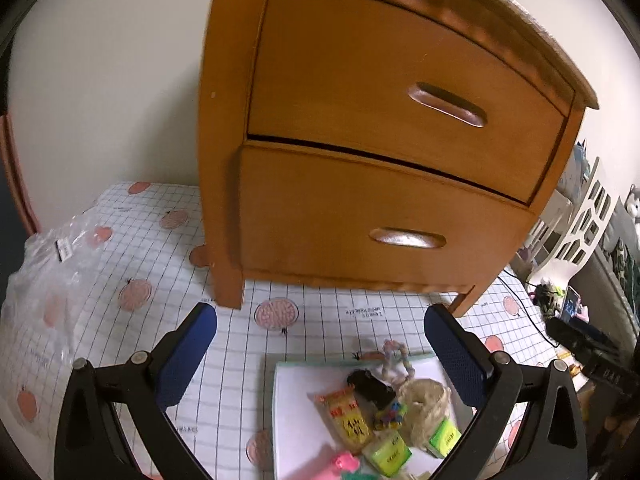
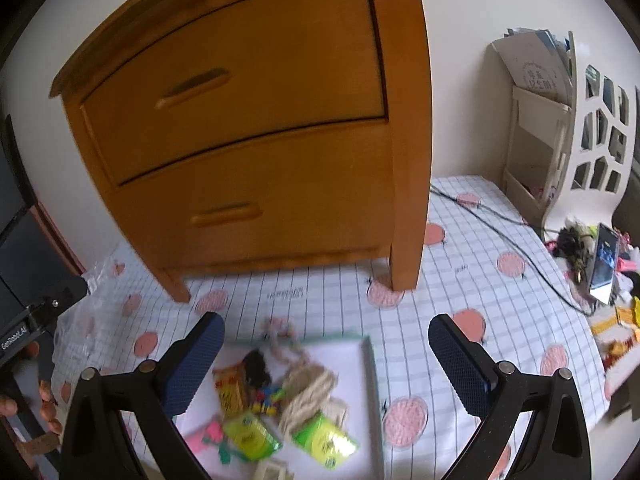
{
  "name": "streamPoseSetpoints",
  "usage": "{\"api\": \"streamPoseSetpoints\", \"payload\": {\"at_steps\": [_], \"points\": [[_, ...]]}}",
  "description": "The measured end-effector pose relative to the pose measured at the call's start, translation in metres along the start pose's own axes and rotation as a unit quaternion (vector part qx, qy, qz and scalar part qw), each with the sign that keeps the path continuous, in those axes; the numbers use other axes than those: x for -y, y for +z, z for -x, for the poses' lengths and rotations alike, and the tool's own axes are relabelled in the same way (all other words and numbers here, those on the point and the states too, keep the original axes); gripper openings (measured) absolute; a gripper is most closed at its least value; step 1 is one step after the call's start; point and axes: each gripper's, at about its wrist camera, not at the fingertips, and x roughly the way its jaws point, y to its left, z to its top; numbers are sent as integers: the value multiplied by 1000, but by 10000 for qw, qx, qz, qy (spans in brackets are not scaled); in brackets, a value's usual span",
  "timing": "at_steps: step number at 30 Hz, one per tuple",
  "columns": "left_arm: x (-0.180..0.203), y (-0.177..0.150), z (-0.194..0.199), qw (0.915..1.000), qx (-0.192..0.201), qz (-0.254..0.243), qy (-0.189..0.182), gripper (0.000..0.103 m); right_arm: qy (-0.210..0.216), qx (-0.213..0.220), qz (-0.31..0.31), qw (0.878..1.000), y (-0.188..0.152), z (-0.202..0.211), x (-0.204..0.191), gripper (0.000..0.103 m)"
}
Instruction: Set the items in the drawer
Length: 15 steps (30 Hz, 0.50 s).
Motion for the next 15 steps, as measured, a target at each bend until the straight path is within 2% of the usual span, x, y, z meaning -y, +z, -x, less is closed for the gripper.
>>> {"api": "streamPoseSetpoints", "payload": {"at_steps": [4, 7, 10, 15], "points": [[-7, 20, -19, 10000, 59, 0, 37, 103, 134, 116, 58, 9998, 23, -13, 9, 103], [-19, 36, -35, 9996, -9, 153, -228, 103, 216, 183, 192, 9994, 43, -25, 14, 103], [-31, 50, -50, 9992, -28, 294, -257, 103, 300, 213, 299, 9989, 59, -37, 19, 103], [-44, 70, -68, 9978, -117, 318, -570, 103, 475, 177, 355, 9981, 87, -61, 27, 103]]}}
